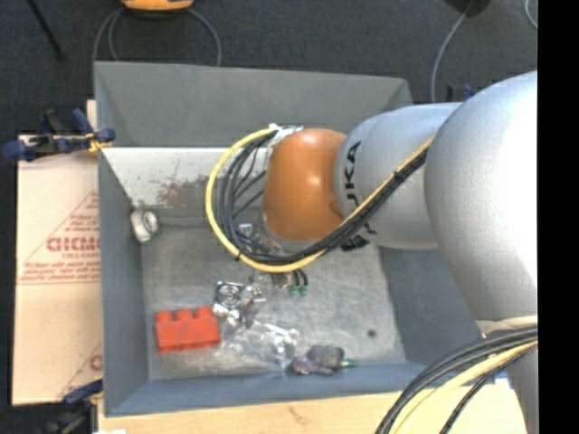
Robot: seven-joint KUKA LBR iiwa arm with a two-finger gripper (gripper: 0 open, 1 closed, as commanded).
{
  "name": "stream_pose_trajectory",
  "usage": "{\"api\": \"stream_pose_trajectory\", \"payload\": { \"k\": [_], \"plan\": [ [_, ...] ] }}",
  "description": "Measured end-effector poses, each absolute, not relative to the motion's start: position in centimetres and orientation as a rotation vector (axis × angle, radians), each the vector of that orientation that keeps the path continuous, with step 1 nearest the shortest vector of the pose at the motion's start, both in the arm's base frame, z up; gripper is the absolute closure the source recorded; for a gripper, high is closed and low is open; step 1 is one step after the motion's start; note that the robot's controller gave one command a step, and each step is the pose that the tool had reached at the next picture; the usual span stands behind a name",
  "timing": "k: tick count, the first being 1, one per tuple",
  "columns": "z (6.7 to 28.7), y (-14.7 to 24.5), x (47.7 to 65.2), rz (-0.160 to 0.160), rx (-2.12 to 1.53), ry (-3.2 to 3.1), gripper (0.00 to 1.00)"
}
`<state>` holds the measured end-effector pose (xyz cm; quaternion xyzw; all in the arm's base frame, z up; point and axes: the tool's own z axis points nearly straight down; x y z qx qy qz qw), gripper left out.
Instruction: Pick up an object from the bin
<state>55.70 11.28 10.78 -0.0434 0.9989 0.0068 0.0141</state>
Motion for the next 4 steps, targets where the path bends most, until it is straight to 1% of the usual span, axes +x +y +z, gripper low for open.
{"api": "stream_pose_trajectory", "payload": {
  "k": [1,2,3,4],
  "plan": [
    [9.5,10.6,54.9,0.000,-0.138,3.132,1.00],
    [13.5,12.1,56.7,-0.001,-0.315,3.118,1.00],
    [8.5,12.8,57.0,-0.002,-0.633,3.066,1.00],
    [8.3,12.9,57.1,0.001,-0.632,3.057,0.00]
  ]
}}
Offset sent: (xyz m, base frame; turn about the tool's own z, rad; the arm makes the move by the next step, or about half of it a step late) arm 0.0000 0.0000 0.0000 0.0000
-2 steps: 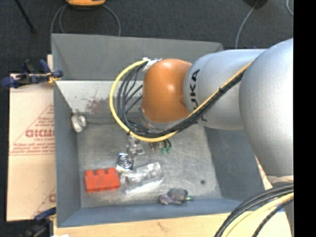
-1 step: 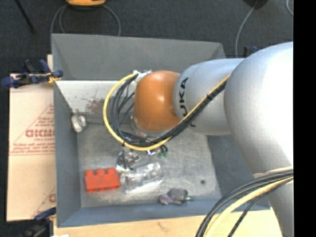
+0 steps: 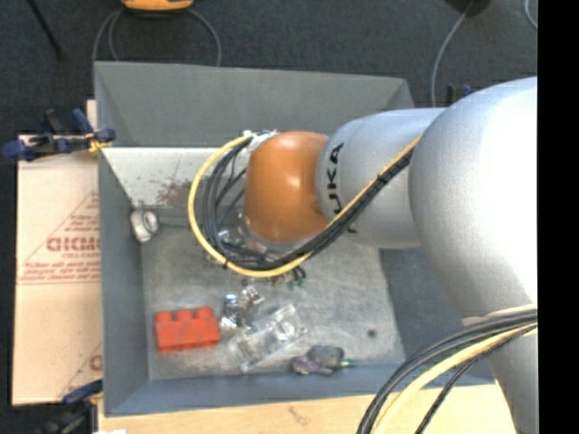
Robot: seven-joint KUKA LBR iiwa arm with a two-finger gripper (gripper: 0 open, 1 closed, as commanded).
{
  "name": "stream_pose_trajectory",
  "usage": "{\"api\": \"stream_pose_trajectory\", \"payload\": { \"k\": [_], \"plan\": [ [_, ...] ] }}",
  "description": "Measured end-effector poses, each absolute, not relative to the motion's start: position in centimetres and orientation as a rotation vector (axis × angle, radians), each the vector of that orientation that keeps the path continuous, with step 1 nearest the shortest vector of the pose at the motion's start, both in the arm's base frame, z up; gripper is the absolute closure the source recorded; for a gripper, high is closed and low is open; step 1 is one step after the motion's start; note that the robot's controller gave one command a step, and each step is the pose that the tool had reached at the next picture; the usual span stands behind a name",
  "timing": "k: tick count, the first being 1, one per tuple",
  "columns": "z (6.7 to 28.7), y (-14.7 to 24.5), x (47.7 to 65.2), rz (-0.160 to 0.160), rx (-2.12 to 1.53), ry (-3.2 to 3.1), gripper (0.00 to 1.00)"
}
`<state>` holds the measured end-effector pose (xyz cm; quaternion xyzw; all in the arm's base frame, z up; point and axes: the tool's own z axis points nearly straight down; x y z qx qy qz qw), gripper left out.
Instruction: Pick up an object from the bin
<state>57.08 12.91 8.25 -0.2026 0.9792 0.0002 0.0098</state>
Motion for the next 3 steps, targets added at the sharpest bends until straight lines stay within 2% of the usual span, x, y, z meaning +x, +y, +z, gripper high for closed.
{"api": "stream_pose_trajectory", "payload": {
  "k": [1,2,3],
  "plan": [
    [7.7,9.8,58.4,0.008,-0.815,3.015,0.00],
    [7.8,5.3,54.7,-0.008,-1.408,2.782,0.00],
    [7.9,4.9,55.7,-0.003,-1.736,2.609,0.00]
  ]
}}
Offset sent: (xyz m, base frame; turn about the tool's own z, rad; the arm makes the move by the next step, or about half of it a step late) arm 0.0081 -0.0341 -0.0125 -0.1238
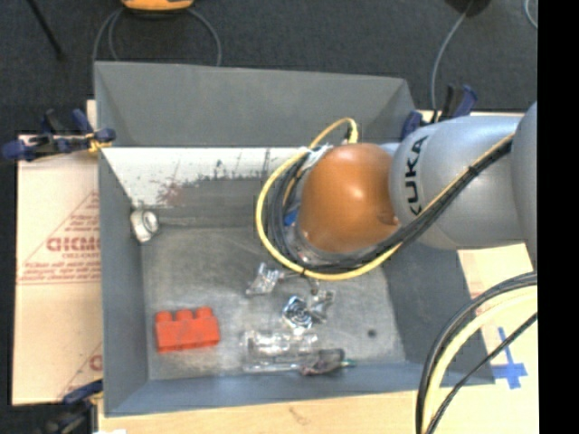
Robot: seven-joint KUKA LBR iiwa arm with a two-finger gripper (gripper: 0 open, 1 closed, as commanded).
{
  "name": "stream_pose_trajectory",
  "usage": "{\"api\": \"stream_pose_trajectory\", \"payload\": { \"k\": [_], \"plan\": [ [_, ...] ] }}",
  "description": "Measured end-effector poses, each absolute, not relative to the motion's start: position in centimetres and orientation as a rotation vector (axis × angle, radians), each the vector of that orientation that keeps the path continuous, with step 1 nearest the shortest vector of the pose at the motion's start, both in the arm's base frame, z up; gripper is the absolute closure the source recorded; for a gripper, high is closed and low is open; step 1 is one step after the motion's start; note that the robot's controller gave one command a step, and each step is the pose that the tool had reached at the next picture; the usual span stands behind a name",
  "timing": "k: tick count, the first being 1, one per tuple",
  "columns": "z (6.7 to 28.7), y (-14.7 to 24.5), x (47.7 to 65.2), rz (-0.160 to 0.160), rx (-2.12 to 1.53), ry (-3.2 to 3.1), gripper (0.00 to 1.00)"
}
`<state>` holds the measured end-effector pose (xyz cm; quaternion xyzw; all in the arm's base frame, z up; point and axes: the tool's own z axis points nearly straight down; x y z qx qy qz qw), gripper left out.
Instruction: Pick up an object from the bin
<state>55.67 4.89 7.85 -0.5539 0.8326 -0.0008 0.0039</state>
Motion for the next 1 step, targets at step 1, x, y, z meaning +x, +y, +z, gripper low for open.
{"api": "stream_pose_trajectory", "payload": {
  "k": [1],
  "plan": [
    [7.52,4.47,54.35,-0.014,-2.135,2.279,0.00]
  ]
}}
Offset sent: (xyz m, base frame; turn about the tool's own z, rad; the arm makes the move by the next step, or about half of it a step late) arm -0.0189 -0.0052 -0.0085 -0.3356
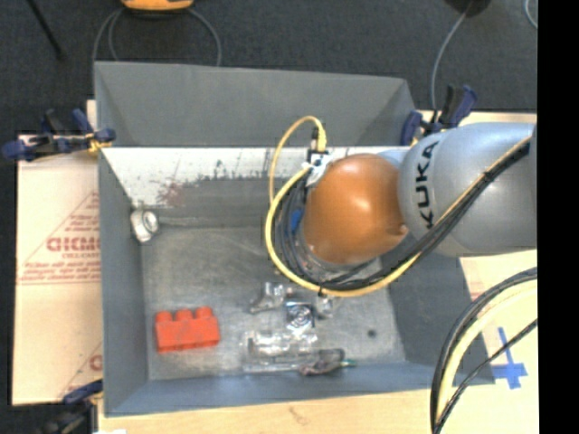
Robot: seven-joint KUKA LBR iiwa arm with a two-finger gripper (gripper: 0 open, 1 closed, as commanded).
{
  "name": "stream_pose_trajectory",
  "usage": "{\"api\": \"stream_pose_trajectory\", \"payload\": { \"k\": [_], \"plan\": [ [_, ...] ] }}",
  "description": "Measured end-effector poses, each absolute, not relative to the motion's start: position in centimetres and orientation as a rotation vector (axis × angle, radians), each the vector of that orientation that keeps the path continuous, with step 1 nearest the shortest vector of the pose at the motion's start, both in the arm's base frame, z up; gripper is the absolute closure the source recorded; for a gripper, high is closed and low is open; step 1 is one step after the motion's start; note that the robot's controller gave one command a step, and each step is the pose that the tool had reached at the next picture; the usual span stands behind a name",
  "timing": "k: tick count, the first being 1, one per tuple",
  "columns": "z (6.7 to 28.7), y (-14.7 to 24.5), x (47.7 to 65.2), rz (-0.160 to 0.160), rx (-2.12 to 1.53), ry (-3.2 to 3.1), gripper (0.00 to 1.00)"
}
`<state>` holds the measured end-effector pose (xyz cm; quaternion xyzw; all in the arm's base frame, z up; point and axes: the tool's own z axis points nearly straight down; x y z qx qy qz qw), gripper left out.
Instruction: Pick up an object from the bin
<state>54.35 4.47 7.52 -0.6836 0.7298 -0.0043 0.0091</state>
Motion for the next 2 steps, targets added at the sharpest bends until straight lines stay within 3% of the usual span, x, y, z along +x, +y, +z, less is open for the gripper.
{"api": "stream_pose_trajectory", "payload": {
  "k": [1,2],
  "plan": [
    [7.6,4.7,54.3,-0.008,-2.134,2.281,1.00],
    [24.0,2.3,54.9,-0.011,-2.110,2.317,1.00]
  ]
}}
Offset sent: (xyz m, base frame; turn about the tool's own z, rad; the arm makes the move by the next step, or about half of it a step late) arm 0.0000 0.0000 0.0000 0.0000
